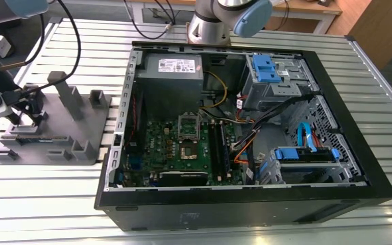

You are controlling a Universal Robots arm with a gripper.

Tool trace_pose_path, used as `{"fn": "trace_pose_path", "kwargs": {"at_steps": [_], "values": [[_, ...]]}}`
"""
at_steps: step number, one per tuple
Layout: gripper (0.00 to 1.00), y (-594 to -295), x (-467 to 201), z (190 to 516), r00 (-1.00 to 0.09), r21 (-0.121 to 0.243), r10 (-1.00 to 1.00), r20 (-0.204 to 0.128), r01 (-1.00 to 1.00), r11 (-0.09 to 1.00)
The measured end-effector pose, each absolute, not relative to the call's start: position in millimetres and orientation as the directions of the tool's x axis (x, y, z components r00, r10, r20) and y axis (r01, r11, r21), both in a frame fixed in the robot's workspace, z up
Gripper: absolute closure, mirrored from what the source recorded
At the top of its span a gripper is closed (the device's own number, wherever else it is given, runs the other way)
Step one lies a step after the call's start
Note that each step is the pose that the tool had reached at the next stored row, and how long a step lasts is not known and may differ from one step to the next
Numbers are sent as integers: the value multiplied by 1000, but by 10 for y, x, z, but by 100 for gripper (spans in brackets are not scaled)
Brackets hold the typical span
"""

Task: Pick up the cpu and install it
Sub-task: 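Pick up the cpu and move it towards the insertion slot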

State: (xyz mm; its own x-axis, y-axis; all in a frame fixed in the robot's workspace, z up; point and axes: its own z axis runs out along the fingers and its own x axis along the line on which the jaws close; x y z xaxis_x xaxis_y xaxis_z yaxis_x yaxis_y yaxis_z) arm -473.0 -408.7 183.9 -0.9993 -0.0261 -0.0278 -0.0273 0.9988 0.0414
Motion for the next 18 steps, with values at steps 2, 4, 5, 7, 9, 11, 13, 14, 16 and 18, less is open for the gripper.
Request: {"fn": "trace_pose_path", "kwargs": {"at_steps": [2,4,5,7,9,11,13,14,16,18], "values": [[45,-4088,-4730,1840,-999,41,-26,-26,-27,999],[45,-4088,-4730,1841,-999,41,-26,-26,-27,999],[45,-4088,-4730,1841,-999,41,-26,-26,-27,999],[45,-4088,-4728,1841,-999,41,-26,-26,-27,999],[45,-4088,-4724,1840,-999,41,-26,-26,-27,999],[45,-4088,-4722,1840,-999,41,-26,-26,-27,999],[45,-4088,-4722,1840,-999,41,-26,-26,-27,999],[45,-4089,-4722,1839,-999,41,-26,-26,-27,999],[45,-4088,-4722,1838,-999,41,-26,-26,-27,999],[45,-4088,-4722,1838,-999,41,-26,-26,-27,999]]}}
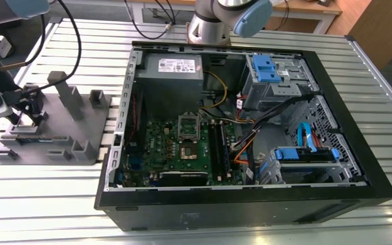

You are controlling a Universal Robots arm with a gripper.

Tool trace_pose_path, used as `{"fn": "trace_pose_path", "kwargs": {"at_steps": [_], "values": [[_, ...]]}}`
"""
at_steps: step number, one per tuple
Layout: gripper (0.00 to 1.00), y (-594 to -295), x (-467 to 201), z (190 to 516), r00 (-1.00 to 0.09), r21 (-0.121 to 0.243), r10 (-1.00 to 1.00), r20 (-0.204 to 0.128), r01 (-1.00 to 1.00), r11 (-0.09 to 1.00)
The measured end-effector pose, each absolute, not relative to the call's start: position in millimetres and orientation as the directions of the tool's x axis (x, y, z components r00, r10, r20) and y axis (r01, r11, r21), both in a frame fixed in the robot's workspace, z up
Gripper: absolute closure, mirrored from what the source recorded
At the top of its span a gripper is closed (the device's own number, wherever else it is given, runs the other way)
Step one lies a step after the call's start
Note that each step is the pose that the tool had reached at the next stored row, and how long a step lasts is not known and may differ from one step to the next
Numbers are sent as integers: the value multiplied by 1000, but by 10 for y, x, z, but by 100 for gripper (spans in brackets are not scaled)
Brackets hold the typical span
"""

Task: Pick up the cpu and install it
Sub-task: 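Pick up the cpu and move it towards the insertion slot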

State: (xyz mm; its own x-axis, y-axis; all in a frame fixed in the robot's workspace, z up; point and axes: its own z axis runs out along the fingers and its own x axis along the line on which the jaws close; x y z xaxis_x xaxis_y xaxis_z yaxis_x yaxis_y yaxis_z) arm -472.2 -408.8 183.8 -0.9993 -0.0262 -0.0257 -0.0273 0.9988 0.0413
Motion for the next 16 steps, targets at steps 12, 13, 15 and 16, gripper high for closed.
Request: {"fn": "trace_pose_path", "kwargs": {"at_steps": [12,13,15,16], "values": [[53,-4089,-4722,1836,-999,41,-26,-26,-27,999],[53,-4088,-4722,1836,-999,41,-26,-26,-27,999],[53,-4088,-4722,1836,-999,41,-26,-26,-27,999],[53,-4088,-4722,1836,-999,41,-26,-26,-27,999]]}}
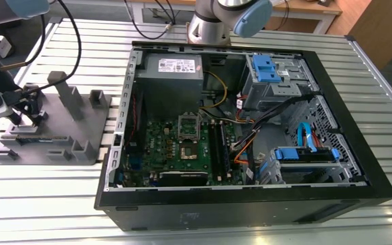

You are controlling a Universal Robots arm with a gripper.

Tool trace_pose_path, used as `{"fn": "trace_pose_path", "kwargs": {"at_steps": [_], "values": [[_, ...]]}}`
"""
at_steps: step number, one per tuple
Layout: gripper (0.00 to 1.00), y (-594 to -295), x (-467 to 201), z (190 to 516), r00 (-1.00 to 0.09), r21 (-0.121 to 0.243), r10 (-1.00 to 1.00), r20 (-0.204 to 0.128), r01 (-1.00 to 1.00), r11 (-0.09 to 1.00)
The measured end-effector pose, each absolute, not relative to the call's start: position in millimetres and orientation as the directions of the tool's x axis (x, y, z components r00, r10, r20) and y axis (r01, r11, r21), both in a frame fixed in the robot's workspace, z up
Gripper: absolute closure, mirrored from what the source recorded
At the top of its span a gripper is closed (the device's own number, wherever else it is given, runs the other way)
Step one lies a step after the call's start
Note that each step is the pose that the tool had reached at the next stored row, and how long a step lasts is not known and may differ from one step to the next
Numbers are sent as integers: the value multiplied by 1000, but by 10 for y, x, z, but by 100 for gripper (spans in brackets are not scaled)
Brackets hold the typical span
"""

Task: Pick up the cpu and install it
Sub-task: 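Pick up the cpu and move it towards the insertion slot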

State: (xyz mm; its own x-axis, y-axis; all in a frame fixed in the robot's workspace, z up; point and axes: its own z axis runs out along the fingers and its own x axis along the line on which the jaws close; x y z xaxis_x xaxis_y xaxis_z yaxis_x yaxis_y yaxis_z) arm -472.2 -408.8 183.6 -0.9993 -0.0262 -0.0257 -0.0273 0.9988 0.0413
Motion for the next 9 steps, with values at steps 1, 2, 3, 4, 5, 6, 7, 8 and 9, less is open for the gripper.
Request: {"fn": "trace_pose_path", "kwargs": {"at_steps": [1,2,3,4,5,6,7,8,9], "values": [[53,-4089,-4722,1836,-999,41,-26,-26,-27,999],[53,-4088,-4722,1836,-999,41,-26,-26,-27,999],[53,-4088,-4722,1836,-999,41,-26,-26,-27,999],[53,-4088,-4722,1836,-999,41,-26,-26,-27,999],[53,-4088,-4721,1840,-999,42,-26,-26,-27,999],[53,-4088,-4722,1849,-999,41,-26,-26,-27,999],[53,-4088,-4722,1860,-999,41,-26,-26,-27,999],[53,-4088,-4722,1874,-999,41,-26,-26,-27,999],[53,-4088,-4722,1891,-999,41,-26,-26,-27,999]]}}
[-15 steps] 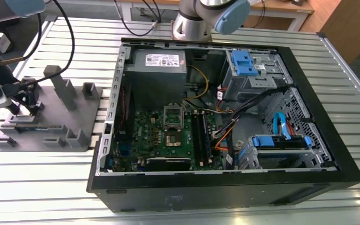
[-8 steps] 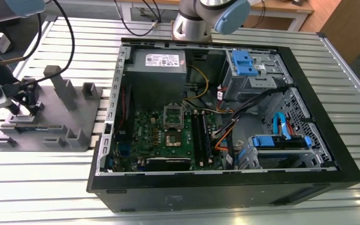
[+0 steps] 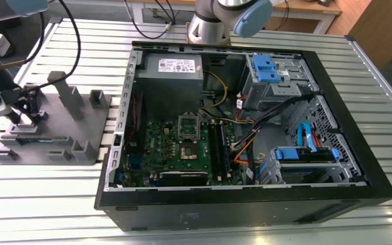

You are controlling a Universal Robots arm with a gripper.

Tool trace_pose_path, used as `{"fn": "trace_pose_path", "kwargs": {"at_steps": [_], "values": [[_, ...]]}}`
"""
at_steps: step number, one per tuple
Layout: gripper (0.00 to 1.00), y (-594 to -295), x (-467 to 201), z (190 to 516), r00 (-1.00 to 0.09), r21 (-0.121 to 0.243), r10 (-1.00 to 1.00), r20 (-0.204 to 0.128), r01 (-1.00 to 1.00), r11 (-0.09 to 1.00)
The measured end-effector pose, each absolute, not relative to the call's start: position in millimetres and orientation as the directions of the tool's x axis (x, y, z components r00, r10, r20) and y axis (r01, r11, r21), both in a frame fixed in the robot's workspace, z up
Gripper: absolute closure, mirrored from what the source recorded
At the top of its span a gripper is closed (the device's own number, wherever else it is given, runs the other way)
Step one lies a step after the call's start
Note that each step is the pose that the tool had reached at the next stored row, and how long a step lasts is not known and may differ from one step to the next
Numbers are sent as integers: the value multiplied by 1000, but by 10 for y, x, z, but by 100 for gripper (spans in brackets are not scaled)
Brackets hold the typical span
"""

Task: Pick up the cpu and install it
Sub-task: 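Pick up the cpu and move it towards the insertion slot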

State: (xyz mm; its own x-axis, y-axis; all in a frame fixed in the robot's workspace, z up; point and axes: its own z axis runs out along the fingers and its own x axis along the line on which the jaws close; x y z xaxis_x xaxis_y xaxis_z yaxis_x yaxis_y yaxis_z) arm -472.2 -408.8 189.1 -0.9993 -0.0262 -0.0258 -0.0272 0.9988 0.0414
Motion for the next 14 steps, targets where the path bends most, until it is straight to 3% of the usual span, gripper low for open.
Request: {"fn": "trace_pose_path", "kwargs": {"at_steps": [14], "values": [[53,-4088,-4722,2127,-999,41,-26,-26,-27,999]]}}
